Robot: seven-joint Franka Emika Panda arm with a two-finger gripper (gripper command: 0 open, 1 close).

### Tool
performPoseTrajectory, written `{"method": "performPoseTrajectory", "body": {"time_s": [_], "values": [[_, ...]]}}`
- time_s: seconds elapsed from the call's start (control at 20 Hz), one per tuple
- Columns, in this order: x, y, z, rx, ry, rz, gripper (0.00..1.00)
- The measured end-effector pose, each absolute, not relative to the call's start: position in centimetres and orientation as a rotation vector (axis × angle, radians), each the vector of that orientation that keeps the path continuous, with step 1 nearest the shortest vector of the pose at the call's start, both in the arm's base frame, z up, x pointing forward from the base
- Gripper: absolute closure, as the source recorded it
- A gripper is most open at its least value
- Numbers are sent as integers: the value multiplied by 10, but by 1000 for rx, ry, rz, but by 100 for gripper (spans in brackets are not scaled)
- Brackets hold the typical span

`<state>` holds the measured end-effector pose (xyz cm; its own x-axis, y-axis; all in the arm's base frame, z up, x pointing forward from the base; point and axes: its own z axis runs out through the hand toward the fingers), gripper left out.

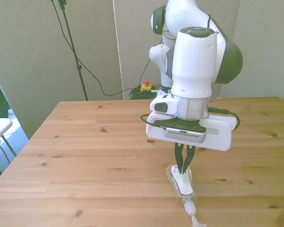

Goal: Knock down the sanitizer

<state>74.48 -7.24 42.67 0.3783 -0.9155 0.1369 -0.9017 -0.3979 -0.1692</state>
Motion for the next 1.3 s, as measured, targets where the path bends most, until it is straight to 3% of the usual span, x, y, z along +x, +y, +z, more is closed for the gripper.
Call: {"method": "performPoseTrajectory", "body": {"time_s": [1.3], "values": [[605,-16,432,-2676,1543,-131,0]]}}
